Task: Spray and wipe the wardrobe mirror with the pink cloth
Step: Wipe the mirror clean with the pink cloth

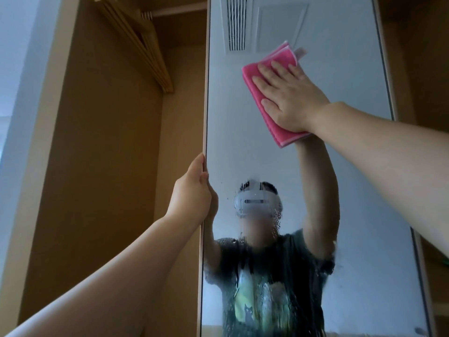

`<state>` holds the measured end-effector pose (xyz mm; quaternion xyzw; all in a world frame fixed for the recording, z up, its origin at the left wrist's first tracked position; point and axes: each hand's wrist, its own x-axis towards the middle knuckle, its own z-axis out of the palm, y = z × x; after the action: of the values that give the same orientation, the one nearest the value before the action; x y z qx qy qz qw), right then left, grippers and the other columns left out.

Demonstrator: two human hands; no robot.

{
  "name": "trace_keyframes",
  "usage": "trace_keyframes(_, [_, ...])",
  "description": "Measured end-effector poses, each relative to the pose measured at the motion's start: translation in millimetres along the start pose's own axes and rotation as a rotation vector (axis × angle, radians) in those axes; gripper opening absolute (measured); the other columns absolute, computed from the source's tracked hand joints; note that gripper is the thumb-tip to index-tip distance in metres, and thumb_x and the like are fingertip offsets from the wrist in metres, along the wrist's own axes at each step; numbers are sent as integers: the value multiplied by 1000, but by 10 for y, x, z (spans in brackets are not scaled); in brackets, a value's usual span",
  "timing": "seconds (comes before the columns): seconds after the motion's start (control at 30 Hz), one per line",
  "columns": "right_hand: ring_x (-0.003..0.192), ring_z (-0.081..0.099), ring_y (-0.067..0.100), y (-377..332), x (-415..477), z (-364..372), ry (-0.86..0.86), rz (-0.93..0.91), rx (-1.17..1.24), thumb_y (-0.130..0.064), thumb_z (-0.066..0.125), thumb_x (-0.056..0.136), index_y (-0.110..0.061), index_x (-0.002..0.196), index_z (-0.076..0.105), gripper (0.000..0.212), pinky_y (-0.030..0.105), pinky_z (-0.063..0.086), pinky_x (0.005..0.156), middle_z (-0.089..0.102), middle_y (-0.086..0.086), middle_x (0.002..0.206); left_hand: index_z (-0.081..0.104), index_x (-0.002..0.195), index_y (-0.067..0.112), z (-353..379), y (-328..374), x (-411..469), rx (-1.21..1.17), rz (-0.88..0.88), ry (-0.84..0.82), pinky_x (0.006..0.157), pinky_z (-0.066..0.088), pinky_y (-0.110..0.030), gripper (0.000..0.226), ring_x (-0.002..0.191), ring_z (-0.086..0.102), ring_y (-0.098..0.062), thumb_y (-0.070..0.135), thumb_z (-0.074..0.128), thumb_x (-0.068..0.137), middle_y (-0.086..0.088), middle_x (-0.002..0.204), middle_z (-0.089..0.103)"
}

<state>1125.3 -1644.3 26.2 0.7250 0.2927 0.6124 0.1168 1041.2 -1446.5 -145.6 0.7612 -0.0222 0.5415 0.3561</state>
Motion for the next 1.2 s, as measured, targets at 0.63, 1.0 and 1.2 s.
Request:
trace_keyframes(0.63, [148,8,34,-1099,-1262,342,15,-251,29,-44,14,101,-13,152,22,61,52,7,120,19,13,159,35,146,25,-27,-1,-8,7,14,-24,77,43,-12,45,109,57,-14,12,30,103,-1,126,59])
trace_keyframes(1.0, [148,15,30,-1204,-1485,423,26,-322,51,-40,29,99,-15,152,27,58,49,7,121,23,9,159,31,148,25,-63,36,-33,13,22,-56,87,41,-22,45,126,50,-19,15,29,104,-4,136,54])
trace_keyframes(1.2, [149,12,27,-1061,-1355,414,15,-297,55,-42,22,100,-19,152,23,57,48,9,120,19,5,160,31,148,25,-76,47,-56,7,27,-43,92,37,-22,46,129,47,-17,14,30,104,-1,137,53])
